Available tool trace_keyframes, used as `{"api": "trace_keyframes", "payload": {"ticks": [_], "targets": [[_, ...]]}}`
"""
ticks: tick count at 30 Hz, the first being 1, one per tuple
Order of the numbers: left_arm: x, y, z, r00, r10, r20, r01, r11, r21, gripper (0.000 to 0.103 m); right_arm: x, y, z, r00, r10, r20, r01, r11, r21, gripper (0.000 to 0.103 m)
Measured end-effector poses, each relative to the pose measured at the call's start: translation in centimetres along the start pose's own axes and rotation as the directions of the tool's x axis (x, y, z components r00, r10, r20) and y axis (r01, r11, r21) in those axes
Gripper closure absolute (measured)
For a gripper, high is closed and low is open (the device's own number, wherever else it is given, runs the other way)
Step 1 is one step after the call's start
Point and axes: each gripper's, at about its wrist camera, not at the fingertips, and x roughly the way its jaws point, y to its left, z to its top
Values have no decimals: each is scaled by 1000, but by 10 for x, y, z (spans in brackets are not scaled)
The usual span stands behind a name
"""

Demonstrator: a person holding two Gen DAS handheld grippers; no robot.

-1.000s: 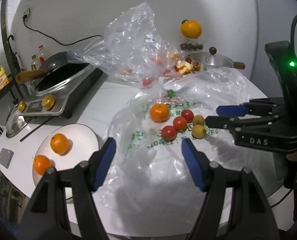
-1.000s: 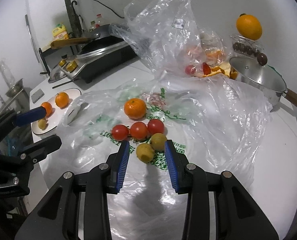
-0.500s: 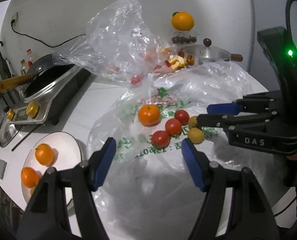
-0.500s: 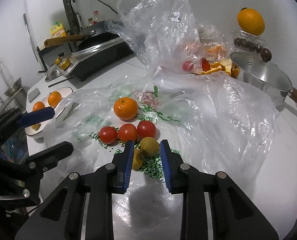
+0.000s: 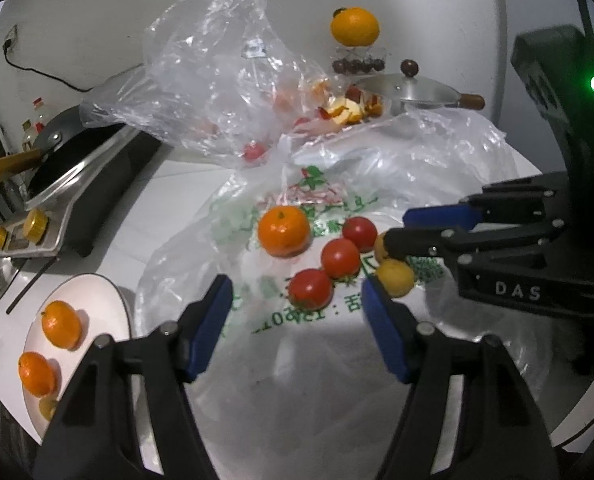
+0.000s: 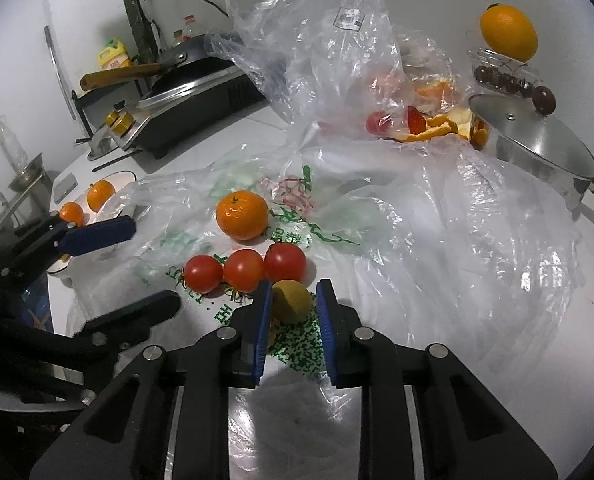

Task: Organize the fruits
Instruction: 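Close the right tool on a yellow fruit while the left tool grasps a red tomato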

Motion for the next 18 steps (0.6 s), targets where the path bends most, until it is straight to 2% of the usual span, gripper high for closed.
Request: {"api": "trace_keyframes", "payload": {"ticks": [1,5,15,17,18], "targets": [[2,-1,0,1000,1,-4,-1,1000,5,44,1,-1,0,1000,2,0,-2,1000,1,78],[11,-2,0,1000,4,-17,-3,1000,23,51,4,0,1,1000,19,-6,-19,1000,3,78],[24,-4,-2,999,-4,-47,6,999,41,54,10,-2,1,998,58,-22,-57,998,34,78],[27,-4,-2,998,-10,-55,12,999,41,64,10,-2,1,998,59,-21,-58,998,32,78],[27,-4,-3,998,-12,-57,14,999,41,64,10,-1,1,998,59,-22,-59,998,31,77]]}}
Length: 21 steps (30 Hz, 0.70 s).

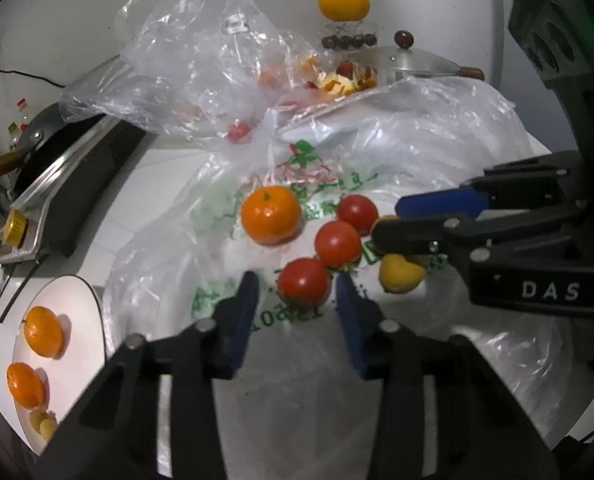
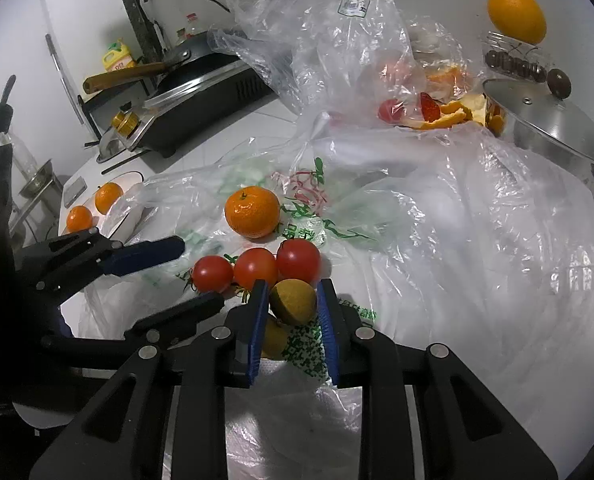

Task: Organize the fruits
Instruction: 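Close the right tool on a yellow fruit while the left tool grasps a red tomato, then carry the red tomato and the yellow fruit over the white plate with both tools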

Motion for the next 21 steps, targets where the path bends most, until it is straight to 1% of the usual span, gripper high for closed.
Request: {"api": "trace_keyframes", "payload": {"ticks": [2,5,9,10,11,21], "targets": [[2,0,-1,1000,-6,-4,6,1000,0,67,1,-1,0,1000,7,-1,-7,1000,7,77],[4,0,-2,1000,-16,-12,16,1000,-1,67,2,-3,0,1000,19,-7,-18,1000,17,75],[5,-1,-2,1000,-25,-13,25,1000,0,68,3,-4,-1,1000,14,-13,-14,1000,19,75],[5,-1,-2,1000,-29,-13,29,1000,-1,72,3,-3,-1,1000,11,-13,-11,1000,16,75],[5,-1,-2,999,-31,-15,31,1000,-1,74,3,-3,-1,1000,10,-12,-10,1000,13,74],[-2,-1,-3,999,-53,-4,53,999,-6,74,-2,-1,-1,1000,-13,0,13,1000,3,74]]}}
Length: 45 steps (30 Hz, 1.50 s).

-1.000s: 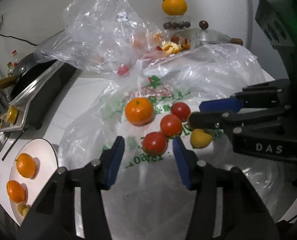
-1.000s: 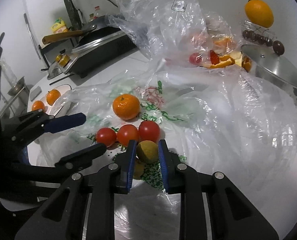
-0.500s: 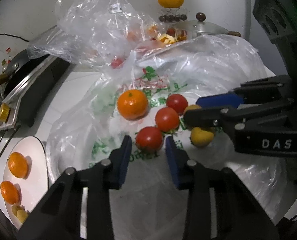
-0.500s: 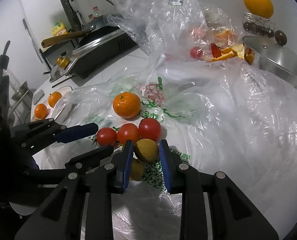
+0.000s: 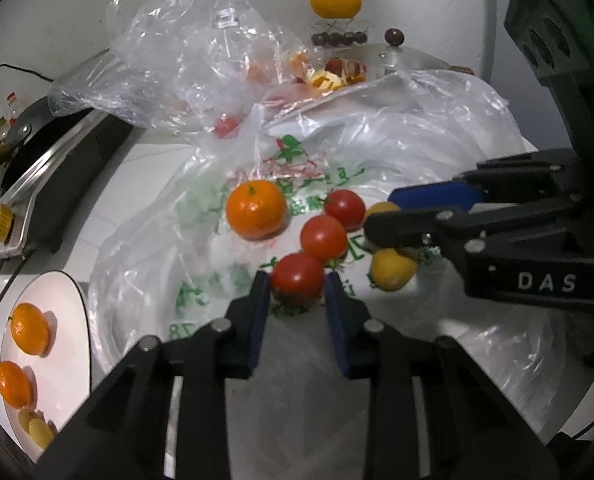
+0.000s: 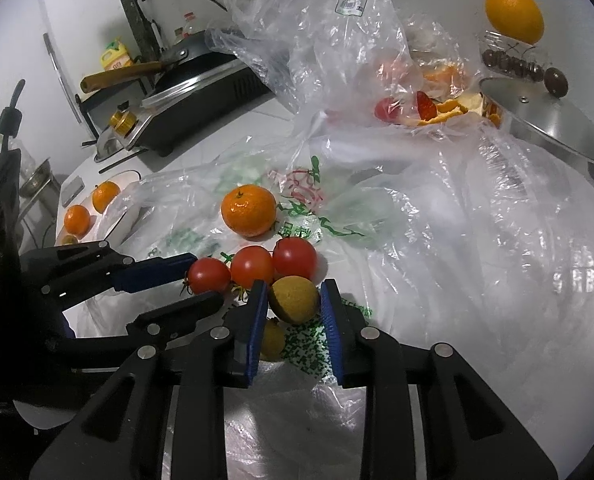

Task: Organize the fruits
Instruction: 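Carry the red tomato and the yellow fruit over the white plate with both tools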

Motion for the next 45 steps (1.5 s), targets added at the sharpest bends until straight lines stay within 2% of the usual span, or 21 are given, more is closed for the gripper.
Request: {"api": "trace_keyframes", "payload": {"ticks": [11,27,45], "targets": [[-24,1,0,999,-1,36,1,1000,-4,74,-16,9,3,999,-16,32,16,1000,-17,74],[-68,9,-8,995,20,99,-17,1000,-25,74,-42,43,6,997,-22,77,27,997,-67,74],[-108,34,-29,990,29,140,-16,996,-93,74,-53,86,6,996,-11,92,23,991,-132,74]]}}
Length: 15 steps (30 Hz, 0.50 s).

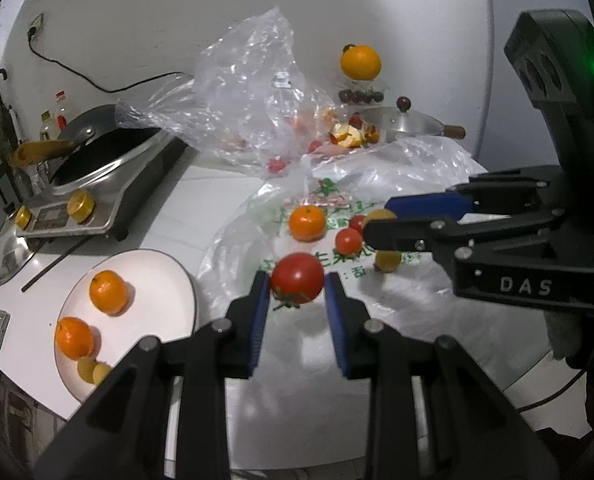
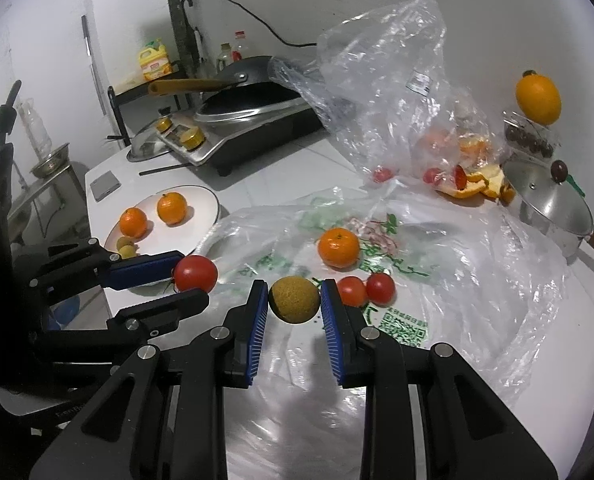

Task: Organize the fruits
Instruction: 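Carry the red tomato and the yellow fruit over the white plate with both tools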

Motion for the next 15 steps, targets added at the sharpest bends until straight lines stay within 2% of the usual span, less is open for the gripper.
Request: {"api": "trace_keyframes", "payload": {"ticks": [15], "targets": [[-25,31,-18,999,45,19,-44,998,-50,74,3,39,7,1000,26,-5,-26,998,-60,74]]}}
